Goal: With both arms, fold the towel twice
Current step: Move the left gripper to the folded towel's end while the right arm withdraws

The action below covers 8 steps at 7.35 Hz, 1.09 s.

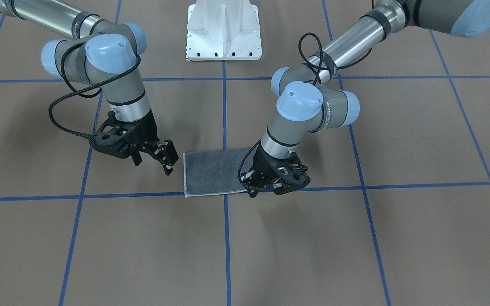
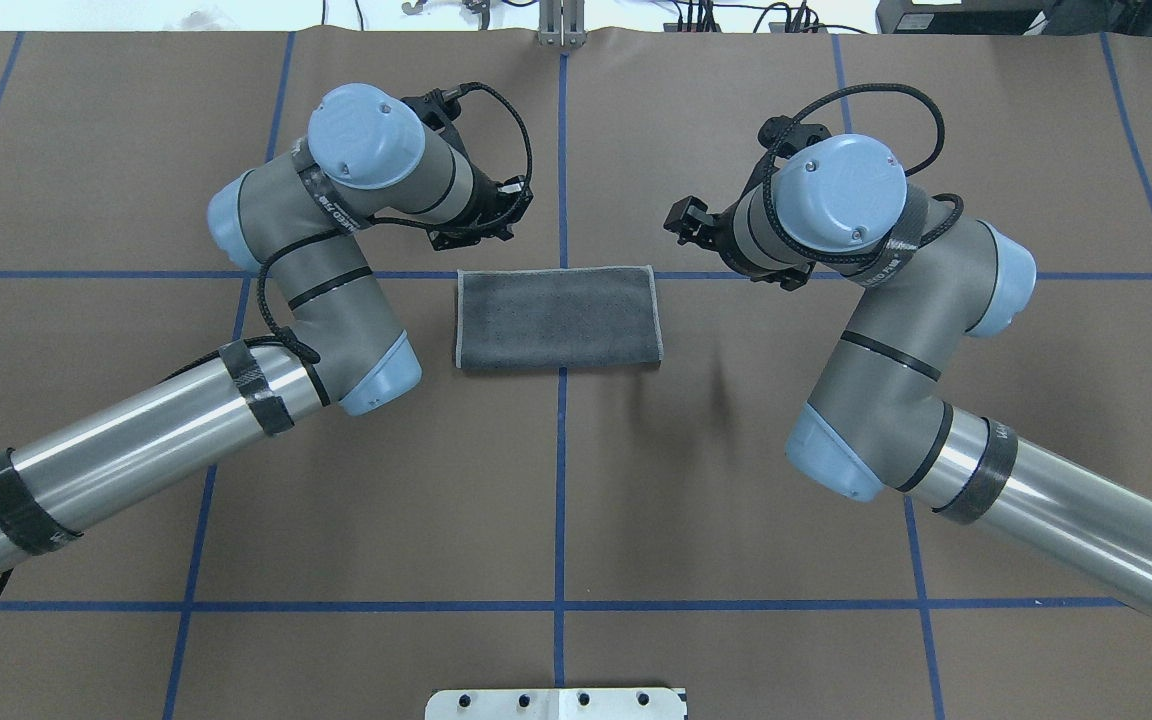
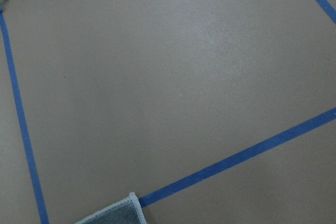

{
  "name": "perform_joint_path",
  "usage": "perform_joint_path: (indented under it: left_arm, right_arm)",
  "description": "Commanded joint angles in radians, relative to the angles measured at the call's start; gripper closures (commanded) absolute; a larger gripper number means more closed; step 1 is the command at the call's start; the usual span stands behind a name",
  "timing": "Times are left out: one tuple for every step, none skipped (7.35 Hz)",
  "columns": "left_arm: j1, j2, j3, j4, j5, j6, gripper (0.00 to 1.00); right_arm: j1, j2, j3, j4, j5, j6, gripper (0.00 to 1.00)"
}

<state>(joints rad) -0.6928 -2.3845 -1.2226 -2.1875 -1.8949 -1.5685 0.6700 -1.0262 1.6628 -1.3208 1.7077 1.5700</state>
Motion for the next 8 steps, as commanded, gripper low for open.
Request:
perform_joint_path:
  left_arm:
    - [-0.002,0.144,-0.171,0.000,-0.050,0.030,0.01]
    - [-0.002,0.215,-0.248,0.002,-0.105,0.028,0.01]
    - [-0.002,0.266,-0.296,-0.001,-0.115,0.027,0.01]
    - [-0.001,0.300,-0.333,-0.003,-0.113,0.018,0.01]
    - [0.009,0.309,-0.347,-0.005,-0.110,-0.020,0.01]
    - [0.012,0.306,-0.347,-0.014,-0.105,-0.081,0.01]
    - [0.021,0.327,-0.345,-0.061,-0.067,-0.112,0.01]
    - [0.047,0.335,-0.344,-0.116,0.003,-0.172,0.01]
  right_arm:
    - [0.017,-0.009,0.002,0.000,0.019,-0.060,0.00]
    - [0.055,-0.012,0.002,0.000,0.083,-0.124,0.00]
    - [0.095,-0.041,0.005,0.000,0.120,-0.189,0.00]
    - [0.141,-0.066,0.005,0.000,0.168,-0.293,0.00]
    - [0.195,-0.093,0.005,0.000,0.223,-0.389,0.00]
    - [0.250,-0.113,0.002,-0.002,0.283,-0.500,0.00]
    - [0.297,-0.147,-0.001,-0.002,0.320,-0.621,0.00]
    - [0.327,-0.173,-0.003,-0.003,0.328,-0.699,0.00]
